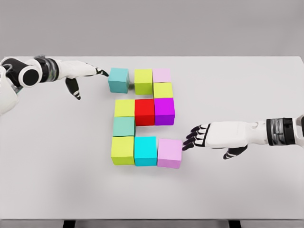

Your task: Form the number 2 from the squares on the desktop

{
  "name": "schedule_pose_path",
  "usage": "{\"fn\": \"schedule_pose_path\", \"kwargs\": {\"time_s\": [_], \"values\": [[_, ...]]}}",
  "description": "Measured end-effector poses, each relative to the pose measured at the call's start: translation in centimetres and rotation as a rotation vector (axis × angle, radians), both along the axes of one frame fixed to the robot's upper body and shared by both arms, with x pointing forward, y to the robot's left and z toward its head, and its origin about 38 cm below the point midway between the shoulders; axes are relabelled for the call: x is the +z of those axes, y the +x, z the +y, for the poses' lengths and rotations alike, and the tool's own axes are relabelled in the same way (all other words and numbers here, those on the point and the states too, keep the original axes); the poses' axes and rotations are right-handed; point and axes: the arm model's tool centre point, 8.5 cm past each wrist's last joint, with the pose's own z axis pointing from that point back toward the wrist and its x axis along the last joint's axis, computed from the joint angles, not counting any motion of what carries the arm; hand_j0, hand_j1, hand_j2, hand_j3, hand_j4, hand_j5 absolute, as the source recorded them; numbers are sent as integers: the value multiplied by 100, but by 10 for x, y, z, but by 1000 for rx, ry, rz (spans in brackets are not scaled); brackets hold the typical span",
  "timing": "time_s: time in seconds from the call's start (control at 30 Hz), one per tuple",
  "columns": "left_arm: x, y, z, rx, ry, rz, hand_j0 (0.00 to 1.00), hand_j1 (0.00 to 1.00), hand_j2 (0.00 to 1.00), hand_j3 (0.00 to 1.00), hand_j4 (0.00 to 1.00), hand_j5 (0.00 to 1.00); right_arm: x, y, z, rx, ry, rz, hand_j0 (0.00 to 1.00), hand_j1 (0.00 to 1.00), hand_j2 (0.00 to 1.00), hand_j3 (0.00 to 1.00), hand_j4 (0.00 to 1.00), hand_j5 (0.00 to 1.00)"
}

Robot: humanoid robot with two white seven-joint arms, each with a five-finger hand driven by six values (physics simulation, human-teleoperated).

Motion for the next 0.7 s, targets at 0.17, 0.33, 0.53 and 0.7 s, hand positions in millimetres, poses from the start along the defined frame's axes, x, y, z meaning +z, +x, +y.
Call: {"fn": "schedule_pose_path", "kwargs": {"time_s": [0.17, 0.33, 0.53, 0.7], "values": [[-7, -11, -14, -47, -7, 8, 100, 100, 100, 100, 100, 100, -2, 2, -7, -13, -28, -7, 100, 100, 100, 100, 100, 100], [-5, -12, -18, -60, -10, 2, 100, 100, 100, 100, 100, 100, -7, -1, -10, -12, -51, 4, 100, 100, 100, 100, 100, 100], [-4, -12, -17, -54, -10, 0, 100, 100, 100, 100, 100, 100, -14, -6, -6, 9, -61, 21, 100, 100, 100, 100, 100, 100], [-4, -12, -16, -52, -9, 0, 100, 100, 100, 100, 100, 100, -14, -8, -1, 22, -56, 20, 100, 100, 100, 100, 100, 100]]}}
